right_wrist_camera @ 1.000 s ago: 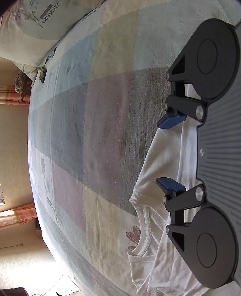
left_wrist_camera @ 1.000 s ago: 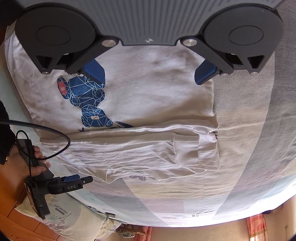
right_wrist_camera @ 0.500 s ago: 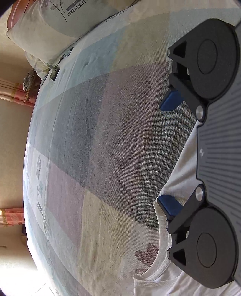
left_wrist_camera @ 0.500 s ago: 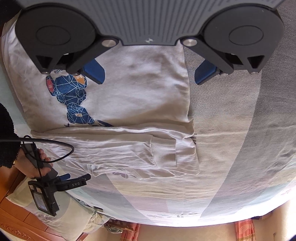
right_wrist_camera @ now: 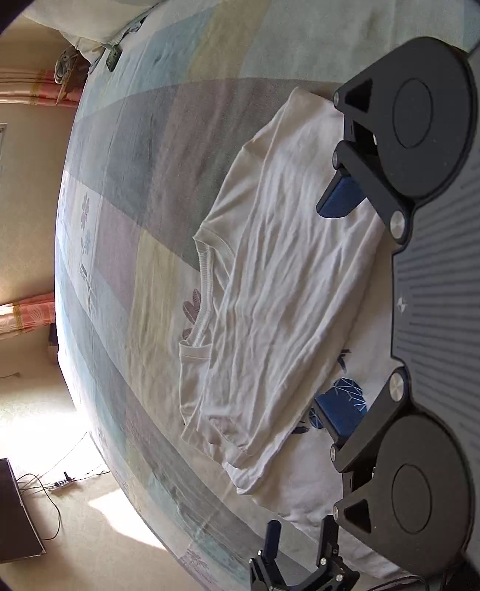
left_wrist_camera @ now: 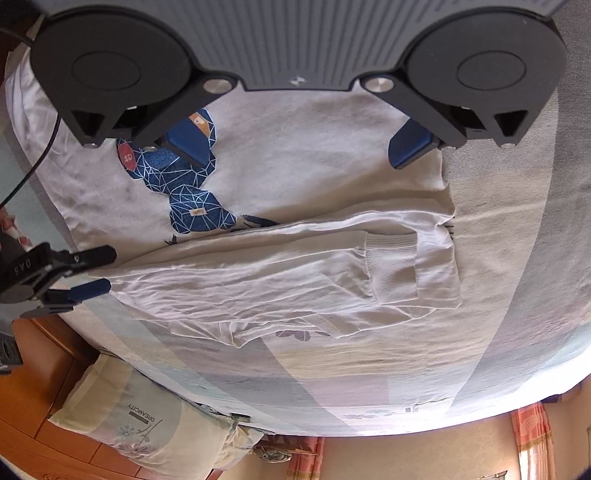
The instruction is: Fold clothes
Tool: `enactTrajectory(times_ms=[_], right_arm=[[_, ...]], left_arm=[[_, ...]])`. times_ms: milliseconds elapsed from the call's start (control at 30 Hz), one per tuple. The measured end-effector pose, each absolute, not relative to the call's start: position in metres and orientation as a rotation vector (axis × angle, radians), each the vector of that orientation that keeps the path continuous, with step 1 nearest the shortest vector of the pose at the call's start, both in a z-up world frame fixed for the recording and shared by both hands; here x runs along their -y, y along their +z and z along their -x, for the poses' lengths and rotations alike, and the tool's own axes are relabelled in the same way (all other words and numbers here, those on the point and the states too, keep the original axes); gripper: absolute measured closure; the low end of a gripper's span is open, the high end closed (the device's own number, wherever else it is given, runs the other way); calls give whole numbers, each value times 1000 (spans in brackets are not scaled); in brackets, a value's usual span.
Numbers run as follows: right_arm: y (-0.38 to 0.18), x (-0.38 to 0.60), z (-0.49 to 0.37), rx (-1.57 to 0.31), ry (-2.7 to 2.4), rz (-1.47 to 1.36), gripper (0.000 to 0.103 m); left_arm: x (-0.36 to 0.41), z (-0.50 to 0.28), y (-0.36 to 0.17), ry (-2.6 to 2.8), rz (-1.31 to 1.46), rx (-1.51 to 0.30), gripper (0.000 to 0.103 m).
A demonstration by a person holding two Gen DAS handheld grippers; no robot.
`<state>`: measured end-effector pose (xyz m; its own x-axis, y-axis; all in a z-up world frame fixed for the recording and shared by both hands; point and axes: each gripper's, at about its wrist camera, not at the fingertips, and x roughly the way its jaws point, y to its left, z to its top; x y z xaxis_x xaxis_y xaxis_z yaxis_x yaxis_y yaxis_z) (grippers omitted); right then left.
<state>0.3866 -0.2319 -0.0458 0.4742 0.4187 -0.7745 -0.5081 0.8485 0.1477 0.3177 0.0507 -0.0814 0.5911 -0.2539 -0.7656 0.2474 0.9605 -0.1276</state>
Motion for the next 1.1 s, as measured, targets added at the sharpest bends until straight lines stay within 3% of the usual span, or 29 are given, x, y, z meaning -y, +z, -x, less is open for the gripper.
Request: enactTrajectory(times_ms=[167, 333, 633, 767, 1100], right_arm=[[-83, 228, -354, -990, 546, 137, 0], [-96, 224, -333, -935, 518, 186, 0], [-100, 224, -330, -893, 502, 187, 0], [-101, 225, -330, -888, 509, 189, 0], [-101, 225, -331, -881, 542, 213, 0]], left_arm=[[-62, -339, -99, -234, 36, -872, 1], [-85, -332, -108, -142, 84, -889, 1], [-65, -295, -80, -128, 66, -916, 1], [-50, -284, -102, -143, 92, -1006, 1], [-41, -260, -109, -100, 11, -981, 1]])
